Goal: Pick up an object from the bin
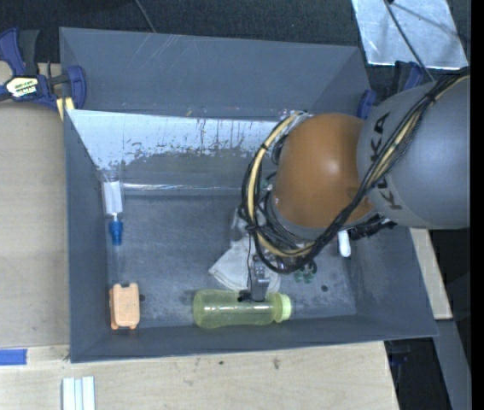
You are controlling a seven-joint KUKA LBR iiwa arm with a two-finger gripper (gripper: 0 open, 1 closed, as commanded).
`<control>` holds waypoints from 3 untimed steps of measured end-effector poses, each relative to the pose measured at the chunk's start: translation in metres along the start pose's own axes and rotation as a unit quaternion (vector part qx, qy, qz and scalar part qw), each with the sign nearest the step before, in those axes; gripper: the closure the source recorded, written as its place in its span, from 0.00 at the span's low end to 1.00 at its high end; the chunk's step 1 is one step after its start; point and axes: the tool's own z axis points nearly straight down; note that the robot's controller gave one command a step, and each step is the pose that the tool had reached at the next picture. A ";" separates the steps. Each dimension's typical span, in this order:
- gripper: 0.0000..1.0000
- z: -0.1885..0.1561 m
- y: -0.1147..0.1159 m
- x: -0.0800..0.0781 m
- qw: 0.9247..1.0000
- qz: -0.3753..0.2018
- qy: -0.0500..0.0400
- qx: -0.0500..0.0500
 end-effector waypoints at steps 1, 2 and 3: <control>0.00 -0.005 0.000 -0.002 1.000 0.001 -0.004 0.000; 0.00 0.053 -0.030 -0.036 0.999 -0.049 -0.007 0.000; 0.00 0.064 -0.034 -0.008 0.998 -0.053 -0.029 0.000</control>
Offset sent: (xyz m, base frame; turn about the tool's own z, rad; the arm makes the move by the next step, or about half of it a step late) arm 0.0420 -0.0387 -0.0734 -0.1241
